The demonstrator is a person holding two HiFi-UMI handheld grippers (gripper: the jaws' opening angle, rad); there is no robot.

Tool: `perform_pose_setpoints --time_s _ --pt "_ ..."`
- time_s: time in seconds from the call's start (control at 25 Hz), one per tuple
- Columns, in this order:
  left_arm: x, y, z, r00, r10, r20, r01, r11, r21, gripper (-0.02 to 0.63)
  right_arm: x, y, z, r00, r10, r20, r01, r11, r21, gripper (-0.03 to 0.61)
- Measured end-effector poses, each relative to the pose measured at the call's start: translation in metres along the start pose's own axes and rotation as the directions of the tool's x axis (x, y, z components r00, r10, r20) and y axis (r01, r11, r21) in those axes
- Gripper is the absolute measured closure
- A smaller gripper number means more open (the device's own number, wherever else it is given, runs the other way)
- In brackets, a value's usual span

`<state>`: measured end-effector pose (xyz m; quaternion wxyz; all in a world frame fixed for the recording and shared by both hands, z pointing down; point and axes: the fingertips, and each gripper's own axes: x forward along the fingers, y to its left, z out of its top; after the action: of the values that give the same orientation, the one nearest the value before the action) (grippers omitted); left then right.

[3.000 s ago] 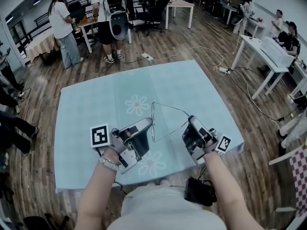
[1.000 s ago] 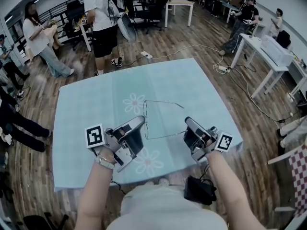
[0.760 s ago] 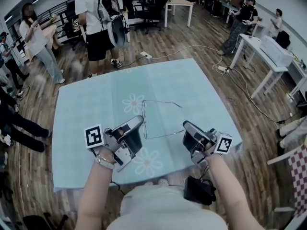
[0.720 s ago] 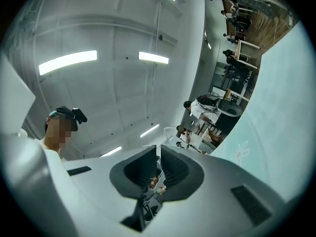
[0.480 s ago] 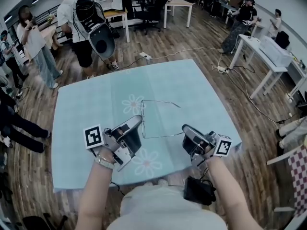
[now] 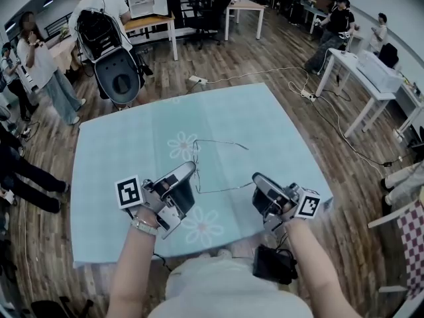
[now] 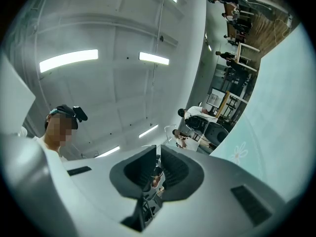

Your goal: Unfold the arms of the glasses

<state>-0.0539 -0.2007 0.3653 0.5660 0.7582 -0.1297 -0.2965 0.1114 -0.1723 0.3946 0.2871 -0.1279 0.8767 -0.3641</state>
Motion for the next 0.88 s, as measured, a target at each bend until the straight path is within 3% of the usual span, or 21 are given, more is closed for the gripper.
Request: perform_pose_setpoints --time_s 0.36,0.52,0.72,0.88 --pt "-0.007 0.0 0.009 0.999 0.007 0.046 -0.009 0.999 0.04 0.603 0.007 0.008 0.034 0.994 -0.083 0.069 0.09 0.991 -0.101 0.554" --pt "-0.009 0.003 0.01 0.998 0.024 0.062 -0.027 0.999 0.047 0.603 0.013 0.011 0.04 0.984 -0.158 0.079 0.17 0.97 -0.172 0.554" --pt "-0.009 0.011 0.013 0.995 0.039 0.087 -0.046 0.996 0.075 0.604 0.018 0.008 0.041 0.949 -0.308 0.069 0.312 0.88 -0.357 0.554" --pt "-0.009 0.013 0.014 0.994 0.045 0.101 -0.055 0.994 0.095 0.603 0.028 0.014 0.034 0.922 -0.383 0.054 0.36 0.8 -0.479 0.554"
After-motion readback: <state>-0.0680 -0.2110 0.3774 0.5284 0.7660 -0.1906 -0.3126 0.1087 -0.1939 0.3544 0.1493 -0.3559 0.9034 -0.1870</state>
